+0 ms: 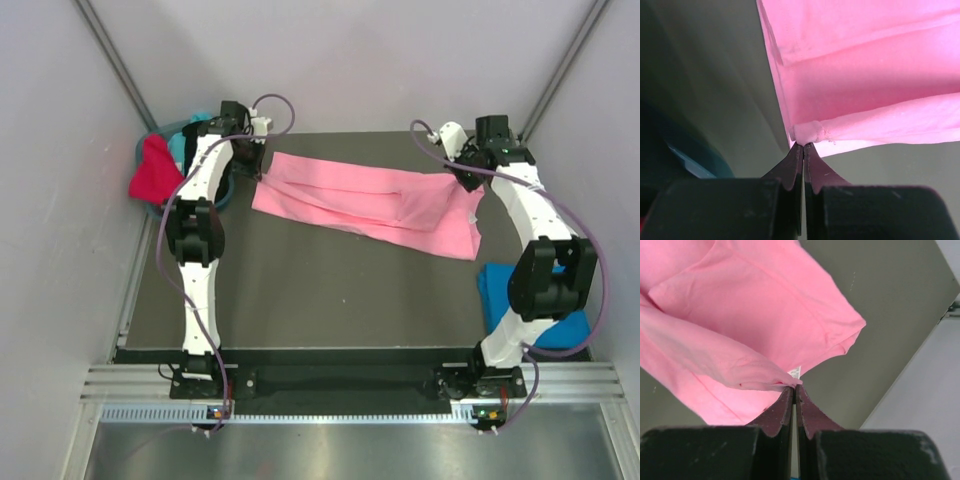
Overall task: Fold and stack the t-shirts
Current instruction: Fold the tshirt
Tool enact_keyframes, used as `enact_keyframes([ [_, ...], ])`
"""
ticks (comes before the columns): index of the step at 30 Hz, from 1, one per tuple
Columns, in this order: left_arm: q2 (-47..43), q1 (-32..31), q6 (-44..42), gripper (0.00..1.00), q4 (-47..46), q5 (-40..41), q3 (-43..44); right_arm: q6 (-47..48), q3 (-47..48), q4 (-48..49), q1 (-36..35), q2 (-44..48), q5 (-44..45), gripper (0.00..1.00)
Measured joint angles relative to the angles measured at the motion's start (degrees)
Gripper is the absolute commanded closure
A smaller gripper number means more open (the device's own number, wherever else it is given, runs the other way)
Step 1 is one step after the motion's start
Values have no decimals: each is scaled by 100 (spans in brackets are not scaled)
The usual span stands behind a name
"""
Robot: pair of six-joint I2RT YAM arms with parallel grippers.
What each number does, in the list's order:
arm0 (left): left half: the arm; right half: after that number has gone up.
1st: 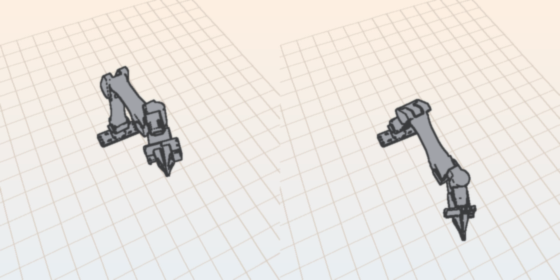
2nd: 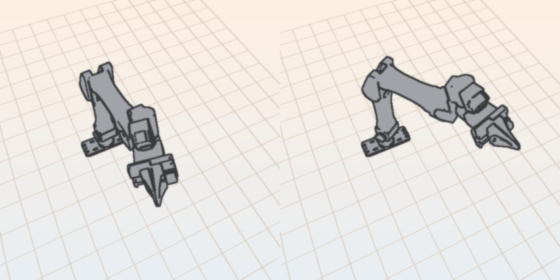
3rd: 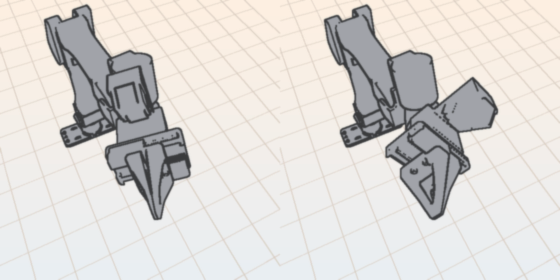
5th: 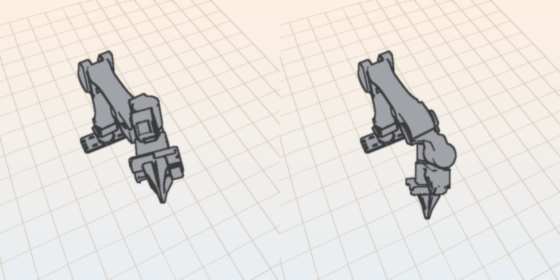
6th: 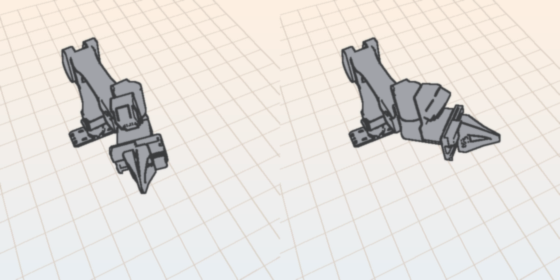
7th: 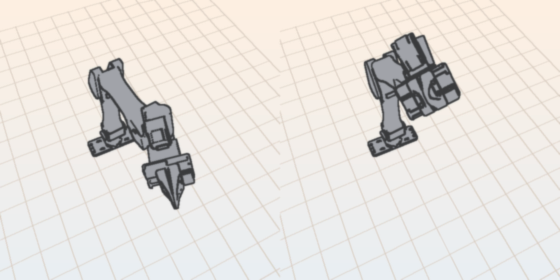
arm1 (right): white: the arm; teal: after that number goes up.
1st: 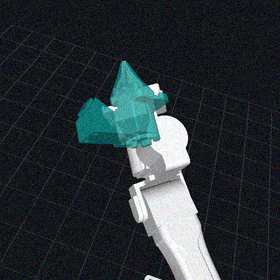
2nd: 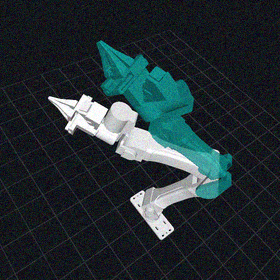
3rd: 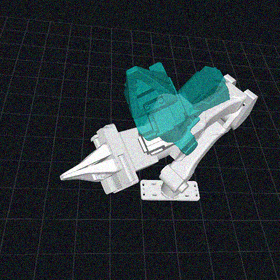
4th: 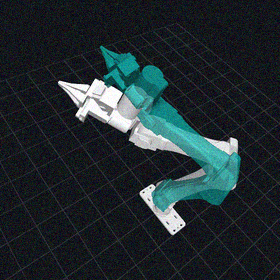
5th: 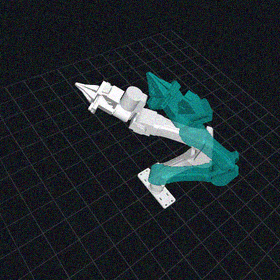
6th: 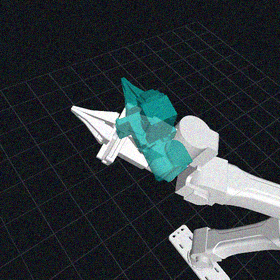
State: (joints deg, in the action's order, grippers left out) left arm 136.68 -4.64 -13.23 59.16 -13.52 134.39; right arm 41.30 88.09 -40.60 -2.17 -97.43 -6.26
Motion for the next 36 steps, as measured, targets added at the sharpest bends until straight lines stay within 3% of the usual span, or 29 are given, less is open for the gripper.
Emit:
enact_keyframes([
  [10, 2, 0, -66, 100, -227, 7, 68, -186, 767, 192, 87, -634, 33, 100],
  [36, 450, -52, 2, 100, -560, 216, 420, -426, 1591, 442, 345, -1690, 103, 100],
])
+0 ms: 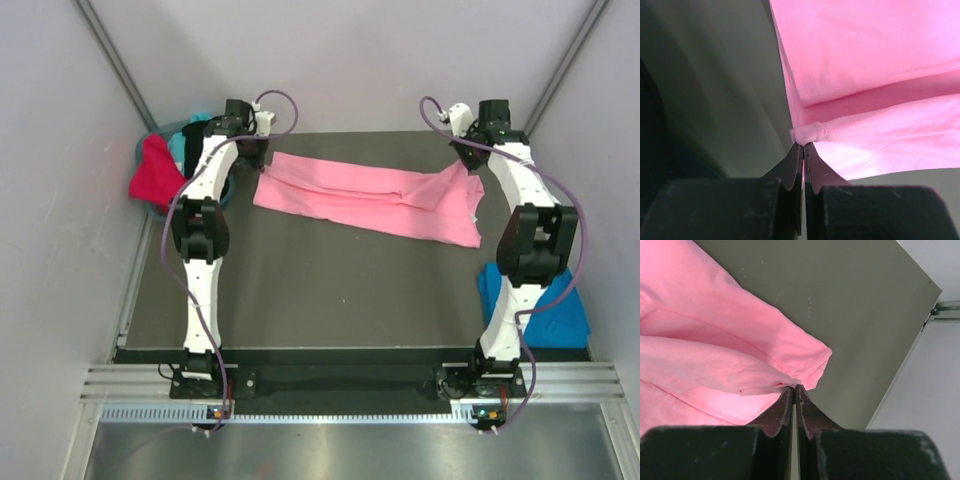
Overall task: Fold and stack the t-shirts
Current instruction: Fold the tshirt
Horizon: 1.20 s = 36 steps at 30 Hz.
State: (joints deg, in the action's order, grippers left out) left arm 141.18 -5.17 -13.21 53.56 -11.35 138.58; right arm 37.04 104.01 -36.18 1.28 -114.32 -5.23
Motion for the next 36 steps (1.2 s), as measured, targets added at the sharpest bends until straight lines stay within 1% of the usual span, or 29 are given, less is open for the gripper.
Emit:
enact_keyframes([
  [1, 0, -17, 4, 100, -17, 31, 26, -4, 2, -4, 0, -13, 0, 100],
  [2, 0, -28, 9, 97, -35, 59, 57, -9, 4, -2, 0, -31, 2, 100],
  [3, 0, -46, 20, 81, -55, 105, 96, -15, 20, -7, 0, -50, 2, 99],
  [4, 2, -63, 7, 74, -79, 146, 114, -20, 42, 0, 0, -70, 4, 86],
  [5, 0, -87, 31, 69, -107, 203, 136, -59, 52, 13, 0, -76, 7, 79],
  [6, 0, -107, 57, 61, -133, 251, 151, -83, 83, 7, 0, -90, 17, 73],
  [7, 0, -136, 83, 58, -157, 326, 157, -107, 116, 13, 0, -94, 28, 64],
  [8, -4, -164, 109, 56, -184, 380, 155, -142, 133, 35, 0, -94, 31, 60],
  [9, -13, -188, 129, 53, -210, 450, 142, -181, 149, 68, 0, -94, 33, 58],
  [10, -46, -219, 136, 46, -254, 527, 83, -216, 149, 109, -2, -79, 31, 57],
  [12, -170, -269, 122, 47, -267, 647, -92, -271, 146, 107, -2, -37, 4, 57],
  [15, -424, -332, 55, 50, -258, 623, -382, -275, 125, 81, -2, 92, -103, 57],
  [16, -503, -354, 17, 55, -249, 573, -470, -264, 70, 87, -2, 170, -162, 57],
  [19, -675, -428, -92, 61, -229, 319, -745, -160, -195, -26, -4, 424, -409, 58],
  [20, -697, -461, -118, 65, -232, 267, -835, -105, -293, -70, -9, 476, -498, 58],
  [23, -654, -544, -186, 69, -175, 166, -992, 79, -581, -221, -42, 468, -706, 59],
  [27, -470, -619, -201, 71, -151, 181, -1012, 302, -601, -597, -42, 131, -914, 60],
  [32, -199, -601, -201, 71, -140, 332, -1014, 507, -328, -994, -44, -562, -1180, 59],
  [36, -37, -564, -201, 72, -131, 457, -1067, 614, -37, -1344, -160, -931, -1346, 59],
])
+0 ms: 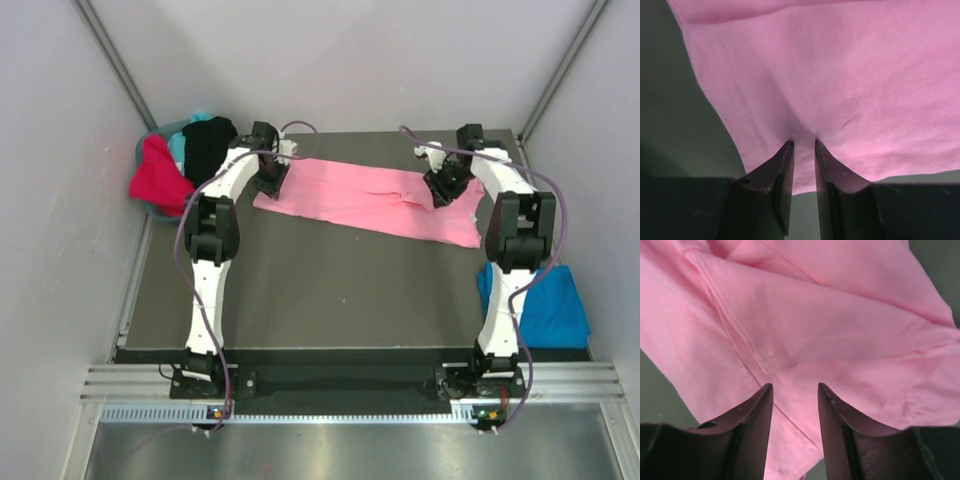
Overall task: Fold and stack the t-shirts
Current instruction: Fold the tshirt
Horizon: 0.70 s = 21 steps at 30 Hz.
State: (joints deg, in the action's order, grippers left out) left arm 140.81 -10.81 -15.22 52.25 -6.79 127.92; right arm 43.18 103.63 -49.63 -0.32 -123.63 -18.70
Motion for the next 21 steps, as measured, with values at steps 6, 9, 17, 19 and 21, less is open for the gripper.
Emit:
enact_keyframes([
  [6, 37, 59, 0, 72, -7, 44, -109, 83, 151, -175, -254, -98, -210, 57],
  [9, 37, 63, -2, 72, -9, 46, -118, 81, 151, -264, -304, -111, -243, 57],
  [17, 37, 63, 2, 72, -11, 39, -118, 46, 151, -258, -334, -162, -155, 57],
  [19, 37, 63, 0, 72, -9, 39, -118, 24, 151, -234, -334, -175, -116, 60],
  [21, 37, 63, 2, 72, -11, 37, -118, 13, 151, -221, -339, -208, -66, 64],
])
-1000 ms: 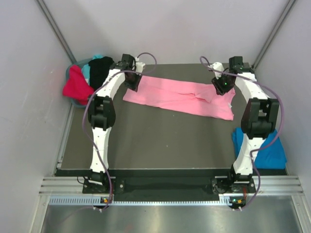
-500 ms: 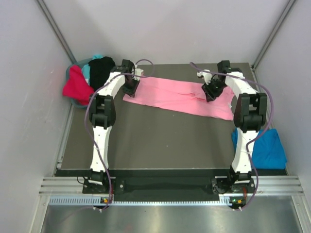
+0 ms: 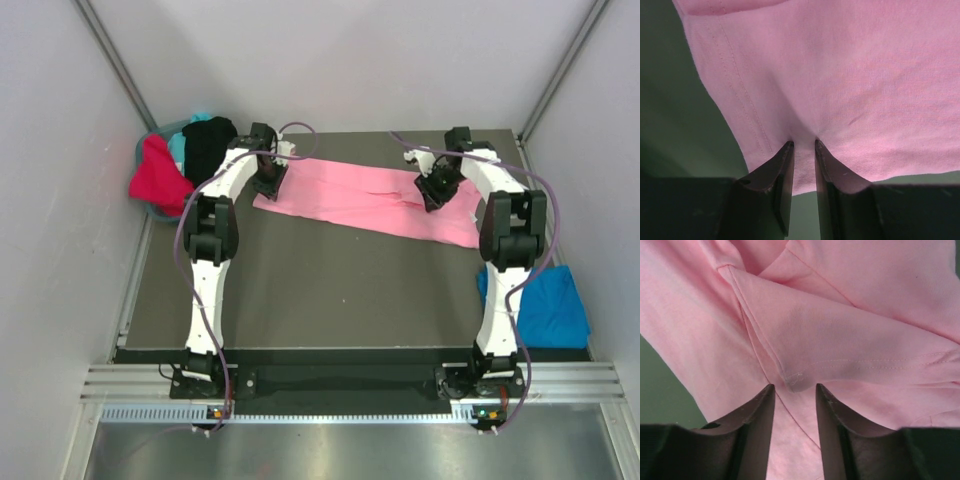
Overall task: Fold and stack the t-shirts
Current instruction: Fold the tshirt
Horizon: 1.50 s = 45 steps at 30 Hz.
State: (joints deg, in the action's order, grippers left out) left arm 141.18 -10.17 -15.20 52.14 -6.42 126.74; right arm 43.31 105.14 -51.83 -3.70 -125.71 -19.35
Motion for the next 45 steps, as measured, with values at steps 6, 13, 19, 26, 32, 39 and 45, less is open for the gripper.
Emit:
enact_keyframes([
  [6, 0, 0, 2, 71, 0, 0, 0, -68, 2, 50, -52, -114, 142, 78],
  [13, 0, 0, 2, 71, 0, 0, 0, -105, 66, 151, -72, -133, 247, 93],
  [19, -2, 0, 2, 71, -2, 0, 0, -74, 101, 610, -177, -131, 614, 95],
  [26, -13, 0, 2, 70, 0, 2, -4, 170, 1071, 1097, -664, -299, 1067, 82],
  [32, -92, 0, -33, 60, 37, -22, -74, 201, 885, 2190, -1097, -195, 1569, 62],
  [39, -671, -28, -588, 47, 28, -251, -225, -63, -551, 2603, -994, 715, 1862, 60],
  [45, -2280, -92, -2430, 40, -114, -382, -1690, -601, -603, 2441, -737, 1296, 1679, 60],
])
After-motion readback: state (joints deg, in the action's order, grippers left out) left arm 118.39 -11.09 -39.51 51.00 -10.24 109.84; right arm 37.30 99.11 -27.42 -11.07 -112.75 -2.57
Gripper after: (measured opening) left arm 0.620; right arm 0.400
